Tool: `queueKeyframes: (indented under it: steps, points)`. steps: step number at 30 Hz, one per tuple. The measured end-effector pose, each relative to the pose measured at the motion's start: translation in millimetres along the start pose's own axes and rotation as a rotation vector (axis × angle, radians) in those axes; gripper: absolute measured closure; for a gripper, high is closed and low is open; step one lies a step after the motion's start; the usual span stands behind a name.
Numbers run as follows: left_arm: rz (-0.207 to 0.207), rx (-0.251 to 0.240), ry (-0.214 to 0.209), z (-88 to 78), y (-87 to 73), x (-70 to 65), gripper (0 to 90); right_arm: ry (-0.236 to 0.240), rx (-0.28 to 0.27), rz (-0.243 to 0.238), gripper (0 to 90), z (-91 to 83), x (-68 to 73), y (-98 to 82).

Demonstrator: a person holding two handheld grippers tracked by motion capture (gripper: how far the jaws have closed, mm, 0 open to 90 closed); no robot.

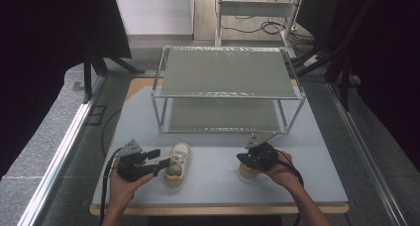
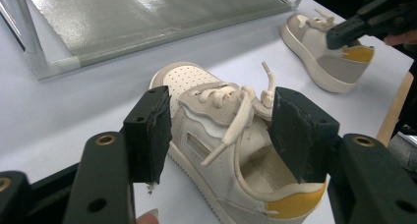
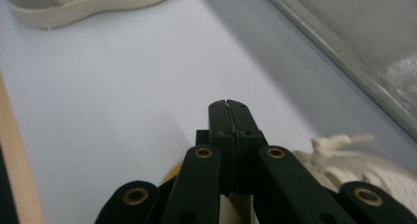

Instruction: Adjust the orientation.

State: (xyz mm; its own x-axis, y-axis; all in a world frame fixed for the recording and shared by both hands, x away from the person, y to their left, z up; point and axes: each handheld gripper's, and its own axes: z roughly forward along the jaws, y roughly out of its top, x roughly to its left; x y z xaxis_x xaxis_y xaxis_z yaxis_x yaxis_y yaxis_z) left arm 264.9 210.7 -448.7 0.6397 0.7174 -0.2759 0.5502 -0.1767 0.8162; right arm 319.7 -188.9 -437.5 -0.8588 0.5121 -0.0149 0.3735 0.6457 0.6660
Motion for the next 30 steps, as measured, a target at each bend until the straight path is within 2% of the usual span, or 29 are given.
queueKeyframes:
  steps: [8,9,12,13,15,17,19,23,24,25,26,27,28,30]
  points:
    - [-0.002,-0.004,0.003,-1.3,0.0,-0.1,40.8,-0.028,0.027,-0.018,90.0,-17.5,7.8,-16.0]
    - [-0.002,-0.003,0.002,-1.2,0.0,-0.1,40.8,-0.047,0.037,-0.019,90.0,-22.7,9.7,-20.4]
    - [-0.001,-0.001,0.001,-0.8,-0.1,-0.4,40.8,-0.065,0.046,-0.025,90.0,-26.7,11.4,-23.9]
    - [0.0,-0.001,0.001,-0.6,-0.1,-0.7,40.7,-0.09,0.05,-0.024,90.0,-31.0,13.0,-28.6]
    - [0.0,0.0,0.001,-0.5,-0.1,-0.9,40.7,-0.101,0.051,-0.023,90.0,-33.3,13.3,-31.2]
    - [0.0,0.0,0.002,-0.5,-0.1,-0.9,40.7,-0.133,0.038,-0.004,90.0,-40.7,13.0,-41.6]
    - [0.0,0.0,0.003,-0.4,-0.2,-0.8,40.7,-0.139,0.034,0.003,90.0,-42.3,12.7,-44.1]
    - [0.0,-0.001,-0.001,0.4,-0.3,-0.4,40.7,-0.142,-0.026,0.054,90.0,-50.1,8.1,-58.3]
    - [0.0,-0.001,-0.001,0.4,-0.3,-0.4,40.7,-0.142,-0.026,0.054,90.0,-50.1,8.1,-58.3]
    - [0.001,-0.004,-0.003,0.2,-0.1,-0.3,40.7,-0.141,-0.065,0.057,90.0,-52.1,8.1,-60.9]
    - [-0.001,-0.008,-0.009,-0.2,0.3,0.4,40.7,-0.141,-0.065,0.057,90.0,-52.1,8.1,-60.9]
    - [-0.008,-0.016,-0.019,-0.9,0.8,1.4,40.7,-0.123,-0.1,0.062,89.2,-54.2,8.6,-61.4]
    - [-0.015,-0.033,-0.028,-2.8,1.4,2.3,40.9,-0.095,-0.164,0.065,85.7,-59.4,10.2,-59.6]
    - [-0.012,-0.038,-0.028,-4.0,1.9,2.3,41.0,-0.1,-0.172,0.048,84.4,-61.8,11.5,-57.6]
